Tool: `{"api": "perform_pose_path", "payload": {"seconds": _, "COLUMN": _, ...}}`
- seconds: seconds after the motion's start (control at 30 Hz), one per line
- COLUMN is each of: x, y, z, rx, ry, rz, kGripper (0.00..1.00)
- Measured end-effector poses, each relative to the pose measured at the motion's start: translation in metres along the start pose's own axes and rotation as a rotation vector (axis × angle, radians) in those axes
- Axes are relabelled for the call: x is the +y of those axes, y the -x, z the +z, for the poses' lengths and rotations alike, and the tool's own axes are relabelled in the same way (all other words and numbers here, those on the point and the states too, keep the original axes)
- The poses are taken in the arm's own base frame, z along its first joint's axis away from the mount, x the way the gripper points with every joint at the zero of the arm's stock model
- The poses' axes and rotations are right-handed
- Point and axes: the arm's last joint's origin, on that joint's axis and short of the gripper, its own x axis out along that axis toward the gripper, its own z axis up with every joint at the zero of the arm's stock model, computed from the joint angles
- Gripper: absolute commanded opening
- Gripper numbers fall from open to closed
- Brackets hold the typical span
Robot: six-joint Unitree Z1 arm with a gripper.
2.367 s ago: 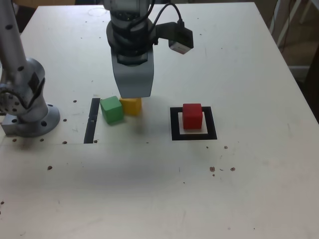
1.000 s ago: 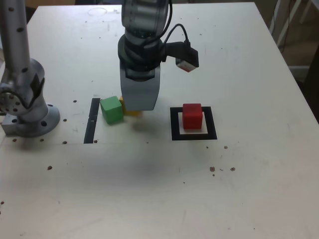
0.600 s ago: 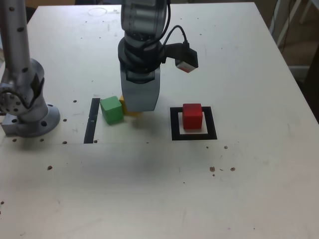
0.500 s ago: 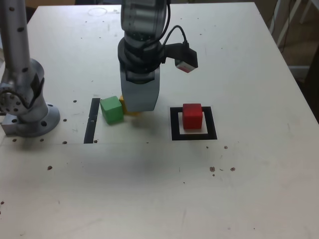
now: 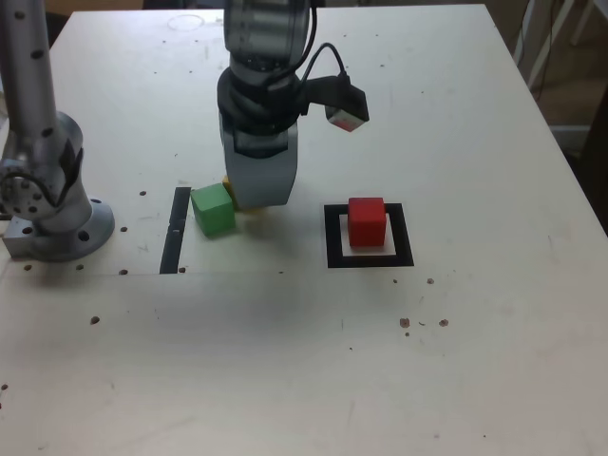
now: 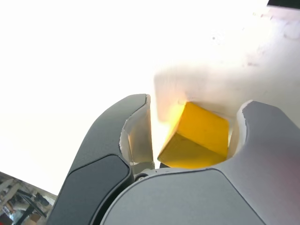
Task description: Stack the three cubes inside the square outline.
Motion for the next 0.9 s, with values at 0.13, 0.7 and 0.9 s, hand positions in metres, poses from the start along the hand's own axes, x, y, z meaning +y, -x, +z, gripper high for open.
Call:
{"api": "perform_pose_path", "payload": {"seconds": 0.13, "x": -0.0025, "y": 0.0002, "z": -0.0003, "rx": -0.007, "ry": 0.003, "rz": -0.001, "kGripper": 0.58}}
{"api": "perform_pose_path", "payload": {"seconds": 0.7, "x": -0.0023, "y": 0.0063, "z": -0.0020, "rx": -0.021, "ry": 0.024, "rz": 0.024, "kGripper": 0.51}}
{"api": "perform_pose_path", "payload": {"seconds": 0.9, "x": -0.0038, "y": 0.0084, "z": -0.0030, "rx": -0.022, "ry": 0.032, "rz": 0.029, "kGripper": 0.51}}
